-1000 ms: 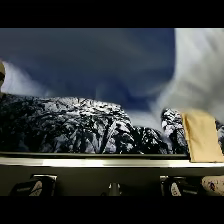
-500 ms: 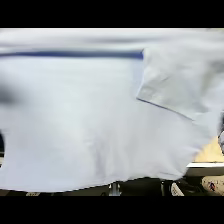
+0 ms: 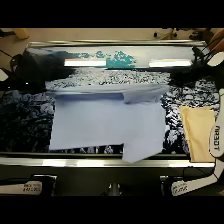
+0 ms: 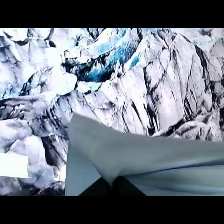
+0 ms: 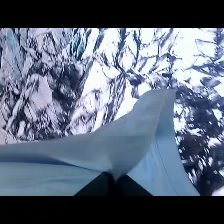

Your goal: Fold the shirts.

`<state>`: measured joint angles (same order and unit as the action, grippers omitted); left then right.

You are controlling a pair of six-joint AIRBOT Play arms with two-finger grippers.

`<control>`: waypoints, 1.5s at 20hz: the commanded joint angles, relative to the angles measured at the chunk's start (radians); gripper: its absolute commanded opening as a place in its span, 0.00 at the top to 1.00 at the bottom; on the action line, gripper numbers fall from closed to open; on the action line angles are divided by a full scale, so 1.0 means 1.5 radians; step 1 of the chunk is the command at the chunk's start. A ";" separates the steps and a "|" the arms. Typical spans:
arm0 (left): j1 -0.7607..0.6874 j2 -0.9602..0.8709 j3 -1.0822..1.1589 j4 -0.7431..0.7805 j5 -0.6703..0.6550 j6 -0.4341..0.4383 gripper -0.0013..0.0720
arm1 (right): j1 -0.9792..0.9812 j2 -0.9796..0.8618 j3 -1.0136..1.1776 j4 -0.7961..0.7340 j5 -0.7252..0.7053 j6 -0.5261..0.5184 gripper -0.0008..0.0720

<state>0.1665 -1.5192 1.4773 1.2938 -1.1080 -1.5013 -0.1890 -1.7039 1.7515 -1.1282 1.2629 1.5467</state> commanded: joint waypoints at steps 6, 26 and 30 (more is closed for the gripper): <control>0.006 -0.161 0.106 -0.097 0.061 0.036 0.94 | 0.000 -0.109 0.003 0.098 -0.052 -0.014 0.96; 0.109 0.100 -0.386 -0.035 -0.153 0.058 0.37 | -0.061 0.058 -0.210 -0.072 0.203 -0.007 0.46; 0.122 0.170 -0.541 -0.037 -0.069 0.076 0.37 | -0.049 0.087 -0.297 -0.052 0.171 -0.028 0.46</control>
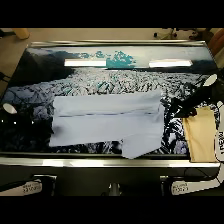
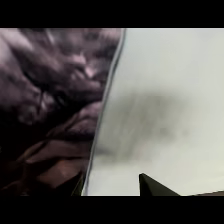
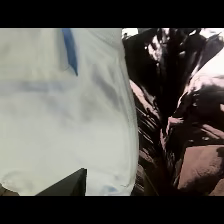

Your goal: Fold the shirts.

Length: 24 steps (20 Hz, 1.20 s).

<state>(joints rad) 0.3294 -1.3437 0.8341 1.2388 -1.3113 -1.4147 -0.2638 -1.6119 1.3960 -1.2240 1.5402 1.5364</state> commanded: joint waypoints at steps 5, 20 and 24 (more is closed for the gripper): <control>0.013 0.048 -0.114 -0.040 0.084 0.018 0.37 | 0.001 0.026 -0.063 0.007 -0.011 -0.028 0.46; 0.004 0.055 -0.114 -0.066 0.089 0.030 0.94 | 0.001 0.233 -0.527 0.105 -0.195 -0.113 0.54; 0.004 0.061 -0.107 -0.066 0.090 0.045 0.94 | 0.000 0.252 -0.521 0.124 -0.239 -0.118 0.96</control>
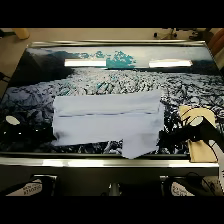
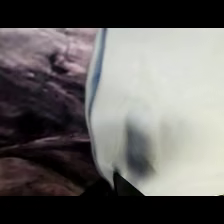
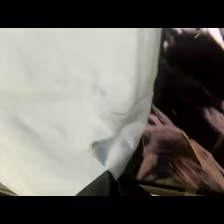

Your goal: Fold the shirts.

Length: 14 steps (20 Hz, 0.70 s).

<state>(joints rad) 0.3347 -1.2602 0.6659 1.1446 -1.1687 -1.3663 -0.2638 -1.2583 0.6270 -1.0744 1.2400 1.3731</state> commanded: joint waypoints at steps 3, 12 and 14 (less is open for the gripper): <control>0.000 0.065 0.052 -0.034 -0.016 0.036 0.94 | 0.001 0.055 0.076 0.058 0.008 -0.007 0.97; -0.027 -0.152 0.364 -0.108 0.039 -0.045 0.94 | 0.021 -0.230 0.486 0.158 -0.156 0.053 0.97; -0.045 -0.242 0.443 -0.109 0.034 -0.069 0.94 | 0.048 -0.308 0.549 0.158 -0.175 0.069 0.97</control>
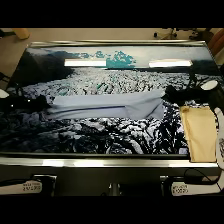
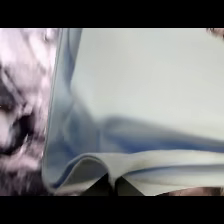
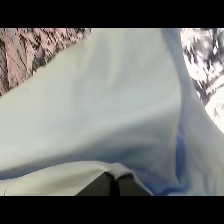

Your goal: Fold the shirts.

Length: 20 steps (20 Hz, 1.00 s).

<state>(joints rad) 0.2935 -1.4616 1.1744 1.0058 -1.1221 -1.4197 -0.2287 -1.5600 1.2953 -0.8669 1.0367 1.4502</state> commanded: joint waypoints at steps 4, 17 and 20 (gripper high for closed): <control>-0.033 -0.217 0.206 -0.025 -0.001 -0.051 0.94 | 0.046 -0.181 0.136 0.004 -0.113 0.055 0.96; -0.035 -0.099 0.234 -0.025 -0.095 -0.028 0.07 | 0.031 -0.209 0.136 -0.080 0.136 -0.012 0.01; -0.064 -0.072 0.234 -0.025 -0.097 -0.028 0.07 | 0.031 -0.223 0.136 -0.007 0.137 0.003 0.49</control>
<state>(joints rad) 0.2302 -1.6142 1.5242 0.9672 -1.2594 -1.4651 -0.1822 -1.8744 1.4979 -0.9684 1.2201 1.4406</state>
